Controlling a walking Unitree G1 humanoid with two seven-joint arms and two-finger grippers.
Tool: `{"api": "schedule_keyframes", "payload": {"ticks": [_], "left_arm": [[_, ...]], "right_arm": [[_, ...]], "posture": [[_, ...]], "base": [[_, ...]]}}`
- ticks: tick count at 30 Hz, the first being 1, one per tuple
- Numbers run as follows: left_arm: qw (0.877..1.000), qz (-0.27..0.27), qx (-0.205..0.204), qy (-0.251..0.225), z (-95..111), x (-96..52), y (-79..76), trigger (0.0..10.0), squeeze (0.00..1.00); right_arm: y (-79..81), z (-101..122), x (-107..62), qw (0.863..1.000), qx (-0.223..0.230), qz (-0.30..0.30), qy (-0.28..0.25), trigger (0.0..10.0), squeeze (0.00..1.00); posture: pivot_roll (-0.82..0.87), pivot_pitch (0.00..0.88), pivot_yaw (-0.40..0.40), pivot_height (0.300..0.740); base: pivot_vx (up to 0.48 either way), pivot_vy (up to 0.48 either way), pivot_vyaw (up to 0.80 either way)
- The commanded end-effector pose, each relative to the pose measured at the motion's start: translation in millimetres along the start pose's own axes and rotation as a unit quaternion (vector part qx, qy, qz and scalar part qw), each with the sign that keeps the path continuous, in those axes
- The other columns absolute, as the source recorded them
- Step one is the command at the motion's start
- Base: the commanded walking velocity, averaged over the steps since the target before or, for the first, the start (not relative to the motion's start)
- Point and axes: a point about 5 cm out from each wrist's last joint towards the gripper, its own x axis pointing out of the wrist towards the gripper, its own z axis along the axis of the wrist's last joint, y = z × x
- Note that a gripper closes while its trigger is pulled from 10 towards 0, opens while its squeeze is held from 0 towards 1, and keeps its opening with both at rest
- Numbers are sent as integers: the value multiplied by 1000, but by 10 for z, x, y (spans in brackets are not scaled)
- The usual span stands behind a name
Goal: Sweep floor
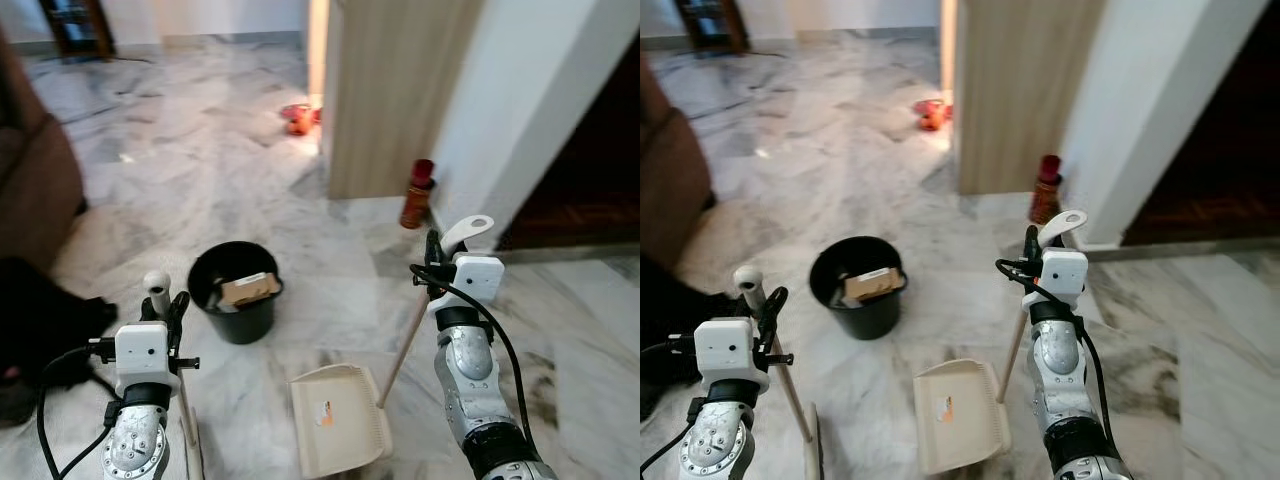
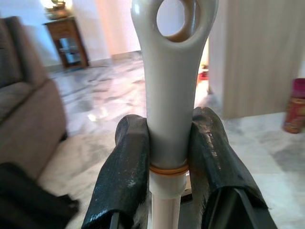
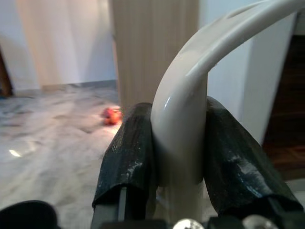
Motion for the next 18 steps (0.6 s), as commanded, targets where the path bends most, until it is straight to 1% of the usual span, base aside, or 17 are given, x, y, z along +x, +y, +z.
{"api": "schedule_keyframes", "payload": {"ticks": [1,8,18], "left_arm": [[1000,-11,5,-16,41,26,-24,10000,0],[1000,-25,-1,-14,31,43,-68,10000,0],[999,-35,2,-15,38,65,-78,10000,0]], "right_arm": [[0,60,45,1000,-2,2,-13,10000,0],[-4,74,42,1000,-7,3,-21,10000,0],[68,72,55,1000,-1,6,-18,10000,0]], "posture": [[44,58,-29,740],[36,41,-21,740],[53,42,-19,740]], "base": [[0,0,-800],[0,0,-800],[0,0,-800]]}}
